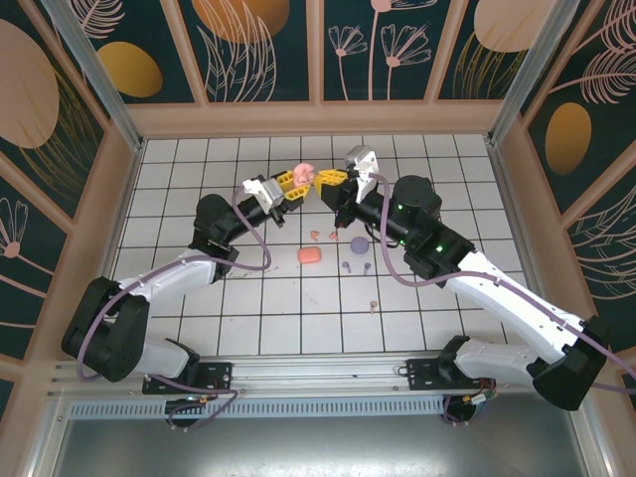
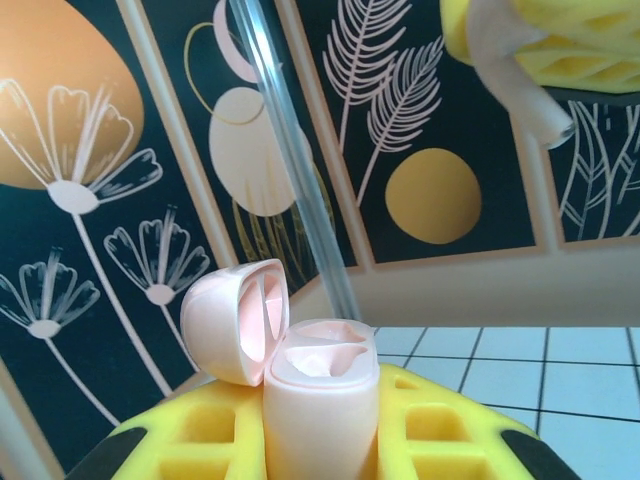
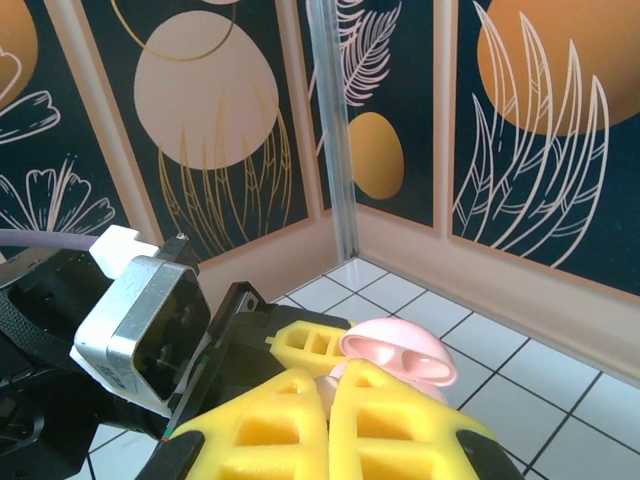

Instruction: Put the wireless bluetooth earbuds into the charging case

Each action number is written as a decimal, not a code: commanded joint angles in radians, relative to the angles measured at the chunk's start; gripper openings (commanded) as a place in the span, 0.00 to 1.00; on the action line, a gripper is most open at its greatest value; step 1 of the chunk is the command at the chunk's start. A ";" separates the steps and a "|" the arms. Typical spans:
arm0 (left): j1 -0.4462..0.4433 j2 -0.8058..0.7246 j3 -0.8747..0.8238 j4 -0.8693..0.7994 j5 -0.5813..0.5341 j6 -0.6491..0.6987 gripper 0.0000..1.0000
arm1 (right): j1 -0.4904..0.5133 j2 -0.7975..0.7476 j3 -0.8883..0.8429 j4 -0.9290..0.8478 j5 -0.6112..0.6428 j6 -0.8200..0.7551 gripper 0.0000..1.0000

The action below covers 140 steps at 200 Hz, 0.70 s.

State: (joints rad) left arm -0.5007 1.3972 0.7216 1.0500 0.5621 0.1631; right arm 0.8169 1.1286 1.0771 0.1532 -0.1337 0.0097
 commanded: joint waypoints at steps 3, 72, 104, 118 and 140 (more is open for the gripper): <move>-0.004 -0.028 -0.004 0.065 -0.024 0.045 0.00 | -0.007 -0.024 -0.023 0.096 -0.037 0.021 0.00; -0.007 -0.033 0.009 0.070 0.041 -0.016 0.00 | -0.009 0.005 -0.079 0.233 -0.024 0.040 0.00; -0.009 -0.035 0.022 0.055 0.055 -0.029 0.00 | -0.009 0.031 -0.081 0.276 -0.025 0.049 0.00; -0.009 -0.036 0.028 0.048 0.058 -0.033 0.00 | -0.009 0.043 -0.079 0.290 -0.026 0.052 0.00; -0.010 -0.038 0.035 0.049 0.066 -0.048 0.00 | -0.012 0.064 -0.076 0.308 -0.029 0.055 0.00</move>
State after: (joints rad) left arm -0.5041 1.3888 0.7227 1.0729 0.5976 0.1467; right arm 0.8165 1.1725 1.0046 0.3721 -0.1516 0.0433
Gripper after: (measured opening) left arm 0.213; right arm 0.061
